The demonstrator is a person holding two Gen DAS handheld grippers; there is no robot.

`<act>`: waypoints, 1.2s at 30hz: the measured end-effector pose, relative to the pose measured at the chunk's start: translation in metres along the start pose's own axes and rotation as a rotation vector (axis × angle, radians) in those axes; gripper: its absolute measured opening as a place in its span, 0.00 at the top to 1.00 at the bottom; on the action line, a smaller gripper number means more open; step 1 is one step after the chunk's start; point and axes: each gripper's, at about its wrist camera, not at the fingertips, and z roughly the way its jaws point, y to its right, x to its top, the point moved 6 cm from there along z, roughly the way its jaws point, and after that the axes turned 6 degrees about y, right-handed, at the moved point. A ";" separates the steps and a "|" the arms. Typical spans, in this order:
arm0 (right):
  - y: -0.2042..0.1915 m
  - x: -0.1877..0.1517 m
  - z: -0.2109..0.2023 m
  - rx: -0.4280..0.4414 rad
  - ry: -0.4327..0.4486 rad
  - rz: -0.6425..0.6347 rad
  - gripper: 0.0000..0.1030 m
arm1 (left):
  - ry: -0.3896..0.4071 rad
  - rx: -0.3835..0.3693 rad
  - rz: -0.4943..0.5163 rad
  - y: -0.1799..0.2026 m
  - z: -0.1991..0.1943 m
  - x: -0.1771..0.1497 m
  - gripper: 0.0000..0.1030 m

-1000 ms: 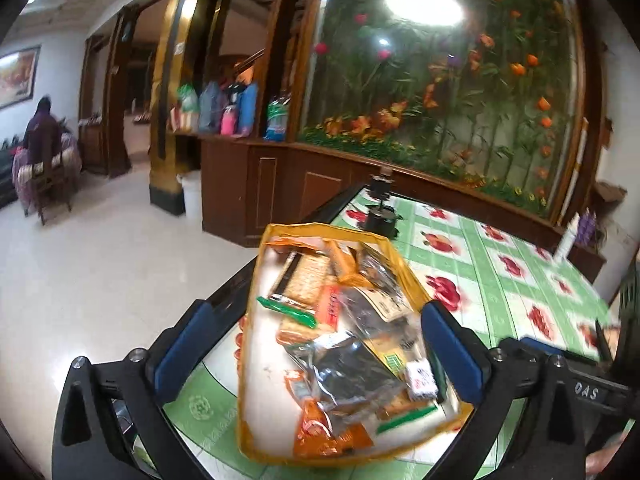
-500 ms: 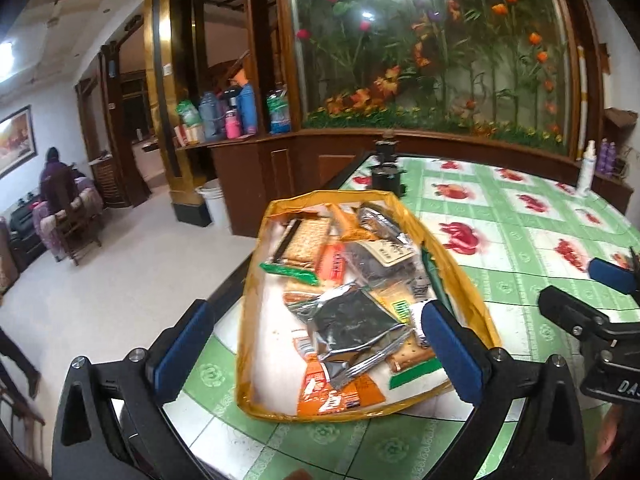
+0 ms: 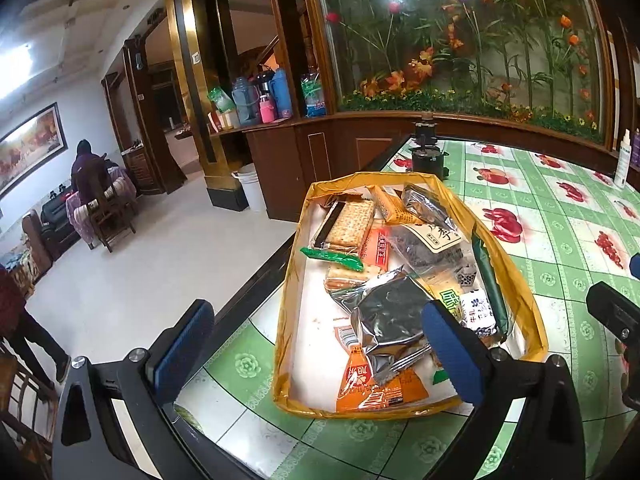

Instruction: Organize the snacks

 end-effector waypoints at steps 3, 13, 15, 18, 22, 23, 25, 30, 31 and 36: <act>-0.007 -0.001 -0.001 -0.001 0.004 -0.033 0.05 | -0.003 0.001 0.013 0.004 0.000 0.000 0.00; -0.021 -0.001 -0.007 -0.038 0.042 -0.125 0.05 | -0.003 0.014 0.034 0.009 0.000 -0.002 0.00; -0.022 -0.001 -0.007 -0.040 0.041 -0.131 0.05 | -0.003 0.017 0.039 0.011 0.000 -0.002 0.00; -0.024 -0.001 -0.007 -0.041 0.044 -0.141 0.05 | -0.004 0.018 0.043 0.013 0.001 -0.003 0.00; -0.025 -0.001 -0.007 -0.053 0.049 -0.151 0.05 | -0.004 0.017 0.046 0.013 0.001 -0.005 0.00; -0.025 -0.001 -0.007 -0.057 0.050 -0.152 0.05 | -0.003 0.020 0.048 0.014 0.001 -0.006 0.00; -0.025 -0.001 -0.007 -0.058 0.050 -0.151 0.05 | -0.003 0.020 0.049 0.014 0.001 -0.006 0.00; -0.024 -0.001 -0.008 -0.059 0.049 -0.149 0.05 | -0.005 0.020 0.053 0.015 0.001 -0.008 0.00; -0.024 -0.001 -0.008 -0.060 0.048 -0.148 0.05 | -0.005 0.021 0.054 0.015 0.002 -0.009 0.00; -0.024 -0.001 -0.007 -0.059 0.046 -0.149 0.05 | -0.007 0.025 0.053 0.015 0.002 -0.009 0.00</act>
